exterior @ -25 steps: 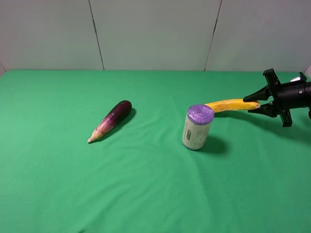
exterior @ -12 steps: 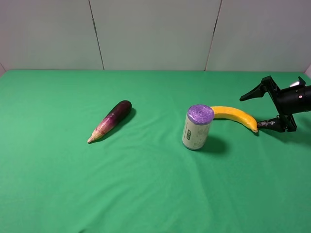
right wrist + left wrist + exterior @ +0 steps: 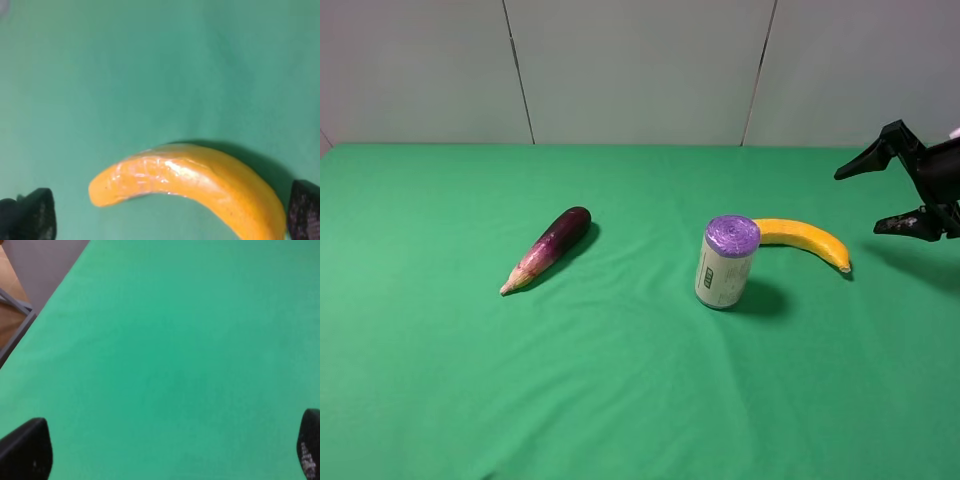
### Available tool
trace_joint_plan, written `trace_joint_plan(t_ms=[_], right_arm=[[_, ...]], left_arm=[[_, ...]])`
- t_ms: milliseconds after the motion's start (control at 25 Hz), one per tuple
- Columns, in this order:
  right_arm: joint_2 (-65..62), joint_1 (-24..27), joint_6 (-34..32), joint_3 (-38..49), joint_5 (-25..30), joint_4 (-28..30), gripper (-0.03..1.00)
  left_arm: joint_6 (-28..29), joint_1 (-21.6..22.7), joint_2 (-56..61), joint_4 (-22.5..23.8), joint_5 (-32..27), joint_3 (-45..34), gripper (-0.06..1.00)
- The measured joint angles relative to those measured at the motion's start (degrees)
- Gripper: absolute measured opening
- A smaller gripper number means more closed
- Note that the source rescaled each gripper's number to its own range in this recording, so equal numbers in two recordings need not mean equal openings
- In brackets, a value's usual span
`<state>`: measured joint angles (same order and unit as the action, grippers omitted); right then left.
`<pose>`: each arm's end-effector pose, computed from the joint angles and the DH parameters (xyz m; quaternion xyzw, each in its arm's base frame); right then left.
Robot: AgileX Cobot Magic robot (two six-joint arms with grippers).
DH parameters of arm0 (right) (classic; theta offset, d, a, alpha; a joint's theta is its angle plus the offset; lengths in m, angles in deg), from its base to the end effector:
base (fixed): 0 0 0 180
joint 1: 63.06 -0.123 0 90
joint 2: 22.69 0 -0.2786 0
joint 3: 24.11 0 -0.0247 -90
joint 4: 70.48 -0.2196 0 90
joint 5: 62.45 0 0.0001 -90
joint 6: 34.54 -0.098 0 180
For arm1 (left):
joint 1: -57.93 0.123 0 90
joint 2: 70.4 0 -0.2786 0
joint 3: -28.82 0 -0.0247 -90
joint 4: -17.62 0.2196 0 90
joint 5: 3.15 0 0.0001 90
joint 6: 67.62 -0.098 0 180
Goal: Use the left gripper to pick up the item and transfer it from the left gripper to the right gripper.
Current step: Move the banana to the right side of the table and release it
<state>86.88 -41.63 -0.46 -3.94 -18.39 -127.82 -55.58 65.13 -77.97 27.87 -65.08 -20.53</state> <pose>0.3082 -0.0593 0.1908 0.2277 0.9067 0.2892 0.2058 -0.0224 0.0127 0.2540 -0.1472 0.8448 0.0678 0.5099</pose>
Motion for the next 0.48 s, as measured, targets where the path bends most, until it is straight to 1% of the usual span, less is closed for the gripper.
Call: trace_joint_plan(t_ms=[200, 480], right_arm=[[-4.9, 0.0, -2.3, 0.0, 0.4, 4.5, 1.00], [-12.6, 0.0, -5.8, 0.0, 2.7, 9.9, 1.00]], left_arm=[[0.0, 0.0, 0.0, 0.0, 0.0, 0.0, 0.97], [0.0, 0.0, 0.0, 0.0, 0.0, 0.0, 0.97]])
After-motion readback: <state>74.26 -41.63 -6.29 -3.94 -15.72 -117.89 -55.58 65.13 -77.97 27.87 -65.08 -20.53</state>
